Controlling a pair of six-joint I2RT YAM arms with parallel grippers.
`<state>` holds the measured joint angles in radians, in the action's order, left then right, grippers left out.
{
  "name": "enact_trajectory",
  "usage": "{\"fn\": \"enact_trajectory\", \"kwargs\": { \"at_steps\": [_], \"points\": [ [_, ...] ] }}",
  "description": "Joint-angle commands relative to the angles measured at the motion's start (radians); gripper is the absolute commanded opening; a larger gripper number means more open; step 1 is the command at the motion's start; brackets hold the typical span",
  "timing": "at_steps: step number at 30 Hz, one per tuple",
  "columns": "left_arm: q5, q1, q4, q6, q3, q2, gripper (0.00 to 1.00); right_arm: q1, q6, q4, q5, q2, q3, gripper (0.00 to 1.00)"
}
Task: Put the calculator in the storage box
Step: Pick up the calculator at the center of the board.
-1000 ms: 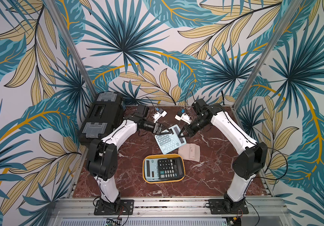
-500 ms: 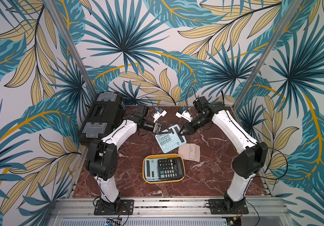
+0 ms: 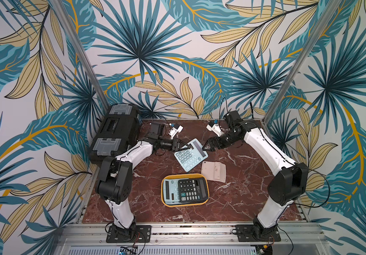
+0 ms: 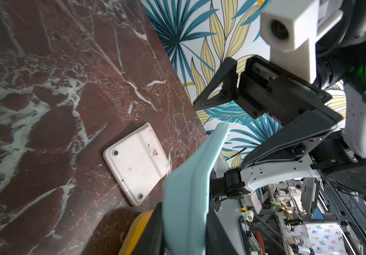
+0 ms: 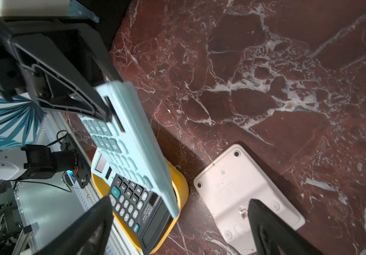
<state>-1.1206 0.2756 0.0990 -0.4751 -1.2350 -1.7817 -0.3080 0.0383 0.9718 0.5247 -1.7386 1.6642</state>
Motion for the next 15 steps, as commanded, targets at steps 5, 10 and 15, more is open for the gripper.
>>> {"fn": "enact_trajectory", "kwargs": {
  "at_steps": [5, 10, 15],
  "points": [
    [0.307, -0.038, -0.672, -0.61, 0.263, 0.121, 0.12, 0.004, -0.322, -0.386, 0.049, 0.138, -0.25, 0.99],
    [0.558, -0.004, -0.979, -0.85, 0.425, 0.161, 0.12, 0.004, -0.637, -0.892, 0.131, 0.23, -0.517, 1.0],
    [0.783, 0.076, -1.14, -0.957, 0.5, 0.165, 0.11, -0.012, -0.871, -1.238, 0.117, 0.247, -0.688, 0.99]
  ]
}}
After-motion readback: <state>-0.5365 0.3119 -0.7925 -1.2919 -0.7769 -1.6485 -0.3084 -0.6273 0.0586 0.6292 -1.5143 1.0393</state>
